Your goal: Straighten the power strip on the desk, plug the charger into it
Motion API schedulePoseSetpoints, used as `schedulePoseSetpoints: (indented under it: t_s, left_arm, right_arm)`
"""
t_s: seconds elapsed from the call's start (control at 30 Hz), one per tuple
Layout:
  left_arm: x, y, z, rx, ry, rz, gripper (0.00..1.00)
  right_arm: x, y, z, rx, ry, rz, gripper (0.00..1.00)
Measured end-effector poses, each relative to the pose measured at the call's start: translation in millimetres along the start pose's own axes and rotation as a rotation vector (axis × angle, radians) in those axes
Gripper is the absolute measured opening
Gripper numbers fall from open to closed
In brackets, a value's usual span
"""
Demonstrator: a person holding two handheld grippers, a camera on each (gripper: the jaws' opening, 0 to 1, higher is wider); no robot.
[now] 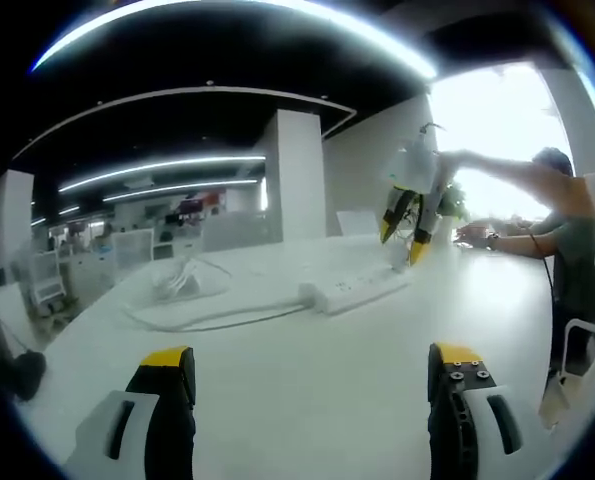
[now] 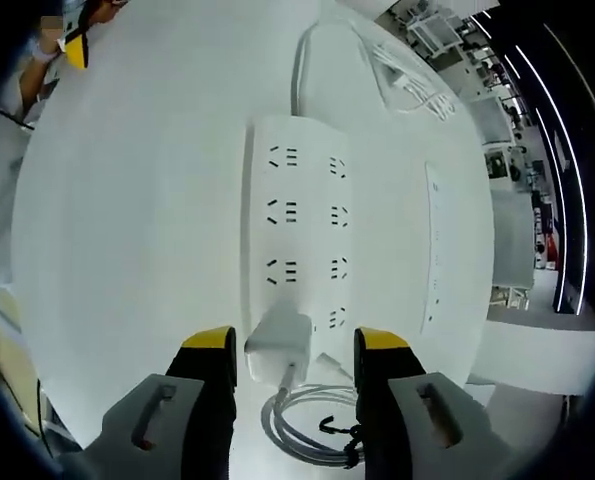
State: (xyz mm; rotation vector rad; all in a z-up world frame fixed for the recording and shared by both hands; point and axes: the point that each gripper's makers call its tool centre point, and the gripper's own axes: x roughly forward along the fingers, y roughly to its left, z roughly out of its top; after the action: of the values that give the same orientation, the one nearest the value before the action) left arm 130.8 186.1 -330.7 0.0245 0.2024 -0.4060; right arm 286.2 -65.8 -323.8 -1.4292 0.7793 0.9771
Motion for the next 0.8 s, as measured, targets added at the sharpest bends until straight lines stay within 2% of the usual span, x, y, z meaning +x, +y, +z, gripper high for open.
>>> schedulePoseSetpoints:
  t_s: [0.13,0.33,0.5,0.8]
  left_arm:
    - [-1.6,0.4,0.5,0.001,-0.003,0.001,0.99]
    - [-1.8,0.5,-1.2,-0.002,-0.002,0.0,0.99]
    - [-1.6,0.2,-1.6,-0.001,-0.002,-0.002,0.99]
    - [-1.9,-0.4,-2.6,-0.003,-0.001,-0.003,0.99]
  right_arm:
    - [1.6,2.4,-1.2,-0.018,-0.01,-0.014,0.58]
    - [2.7,2.7,-3.5,-0.036,-0.018,-0.046,0.62]
    - [0.7,2.5,-4.1,-0.03,-0.028,-0.057,0.6]
    - [-2.3,0.4,-8.6,-0.025,-0.028,-0.072,0.43]
